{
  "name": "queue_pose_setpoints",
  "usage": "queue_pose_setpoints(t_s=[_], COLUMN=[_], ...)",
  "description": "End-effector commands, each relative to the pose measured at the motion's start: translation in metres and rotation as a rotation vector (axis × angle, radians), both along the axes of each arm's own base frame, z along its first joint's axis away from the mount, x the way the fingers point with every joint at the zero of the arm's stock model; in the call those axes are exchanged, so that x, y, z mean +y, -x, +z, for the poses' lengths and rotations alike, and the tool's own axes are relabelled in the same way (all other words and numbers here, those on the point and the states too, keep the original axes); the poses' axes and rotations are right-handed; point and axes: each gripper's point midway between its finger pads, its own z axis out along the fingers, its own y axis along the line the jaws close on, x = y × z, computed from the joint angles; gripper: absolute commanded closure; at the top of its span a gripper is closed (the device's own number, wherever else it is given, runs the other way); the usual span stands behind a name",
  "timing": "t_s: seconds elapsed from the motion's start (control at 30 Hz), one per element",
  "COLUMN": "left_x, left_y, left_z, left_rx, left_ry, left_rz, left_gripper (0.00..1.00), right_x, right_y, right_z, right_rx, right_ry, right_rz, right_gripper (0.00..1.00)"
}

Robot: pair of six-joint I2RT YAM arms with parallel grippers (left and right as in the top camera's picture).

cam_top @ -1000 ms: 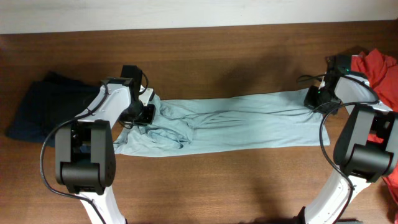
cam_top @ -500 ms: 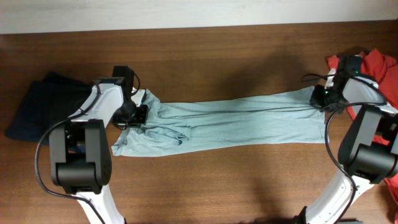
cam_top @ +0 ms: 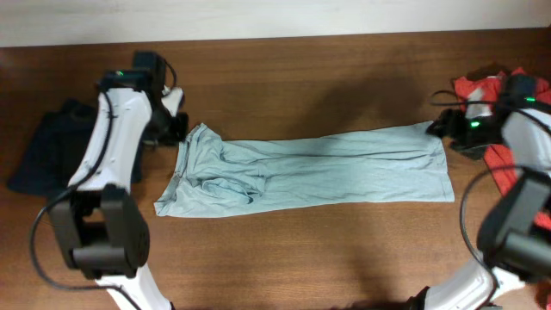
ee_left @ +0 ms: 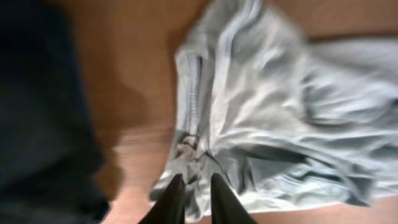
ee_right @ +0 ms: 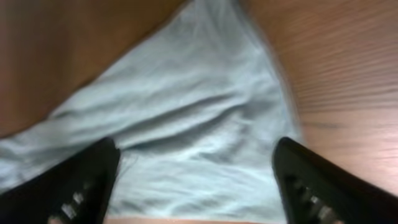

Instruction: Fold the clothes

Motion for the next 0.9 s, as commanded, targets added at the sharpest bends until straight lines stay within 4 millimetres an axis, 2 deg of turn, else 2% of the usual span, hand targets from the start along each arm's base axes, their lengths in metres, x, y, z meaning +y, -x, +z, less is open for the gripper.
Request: queue_pose_setpoints(t_s=[0.0,0.1,0.13,0.2,0.37,0.67,0.87], left_x=[0.005,0.006,0.006,0.006,0.006,0.006,0.006], left_y=[-0.005,-0.001,0.001,0.002,0.004,0.006,0.008], left_z=[0.064,0.085,0.091,0.097,0.097,0.097,0.096], left_rx=[-0.146,-0.194,-0.207,-0.223,-0.221,-0.212,-0.204], left_ry=[-0.015,-0.021,-0.020,-0.019,-0.019,-0.019,-0.019], left_rz=[0.015,0.017,0.017,0.017,0.017,0.017,0.017], left_gripper=[0.80,0.76,0.75,0.74,0.68,0.55,0.54], right_x=[-0.032,-0.054,-0.063,-0.069,-0.048,-0.020,0.003], right_y=[0.011,0.029,0.037,0.043,0.046,0.034,0.030], right_z=[0.036,0.023,0.011,-0.003,-0.027,-0.070,-0.093], right_rx=[-0.091,-0.059,-0.036,-0.008,-0.031,0.027,0.076], right_ry=[0.023,0.021,0.007,-0.037,-0.218,-0.259,-0.288], right_rz=[-0.033,-0.050,-0.070,-0.096,0.002,0.110,0.160], right_gripper=[0.12,0.05,0.04,0.04,0.07,0.05,0.06])
